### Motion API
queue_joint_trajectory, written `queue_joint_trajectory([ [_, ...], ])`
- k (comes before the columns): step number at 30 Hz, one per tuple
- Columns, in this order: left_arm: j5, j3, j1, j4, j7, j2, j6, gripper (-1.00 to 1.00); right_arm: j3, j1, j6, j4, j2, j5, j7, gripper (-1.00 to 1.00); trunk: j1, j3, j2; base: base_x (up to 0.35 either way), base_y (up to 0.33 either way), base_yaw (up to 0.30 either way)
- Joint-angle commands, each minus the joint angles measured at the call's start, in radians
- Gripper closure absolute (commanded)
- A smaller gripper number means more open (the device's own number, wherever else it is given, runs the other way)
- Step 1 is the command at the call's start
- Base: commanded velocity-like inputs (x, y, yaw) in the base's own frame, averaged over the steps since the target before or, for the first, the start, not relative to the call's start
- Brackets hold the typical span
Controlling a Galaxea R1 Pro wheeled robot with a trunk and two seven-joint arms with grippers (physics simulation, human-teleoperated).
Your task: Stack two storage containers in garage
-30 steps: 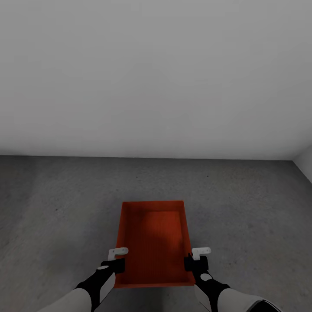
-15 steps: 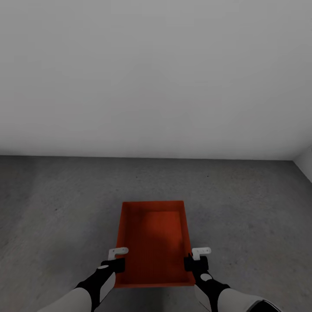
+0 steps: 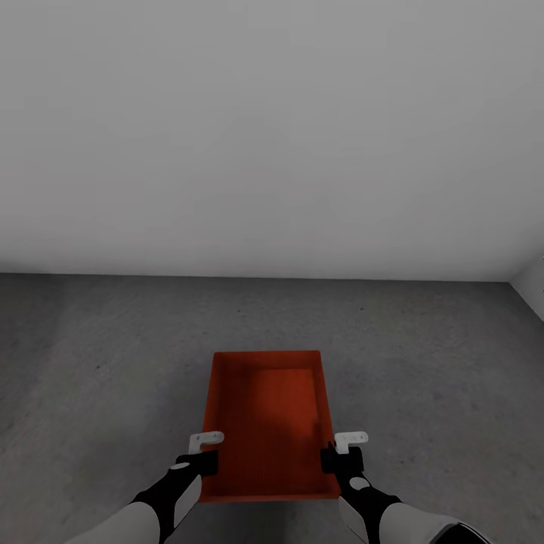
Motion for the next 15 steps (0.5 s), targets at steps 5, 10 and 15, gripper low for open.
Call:
queue_joint_trajectory([
  [5,0.009,-0.002,0.002,-0.004,0.006,0.000,-0.001,1.00,-0.051,-0.001,-0.003,-0.006,0.005,-0.003,0.000,1.00,0.022,-0.001,0.000,0.000,0.000,0.000],
  [10,0.009,-0.001,0.002,-0.004,0.010,0.001,-0.001,1.00,-0.051,-0.001,-0.003,-0.006,0.005,-0.003,0.000,1.00,0.022,-0.001,0.000,0.000,0.000,0.000],
  [15,0.008,-0.001,0.002,-0.004,0.010,0.000,-0.002,1.00,-0.050,-0.001,-0.004,-0.006,0.005,0.004,0.000,1.00,0.022,-0.001,0.000,0.000,0.000,0.000],
])
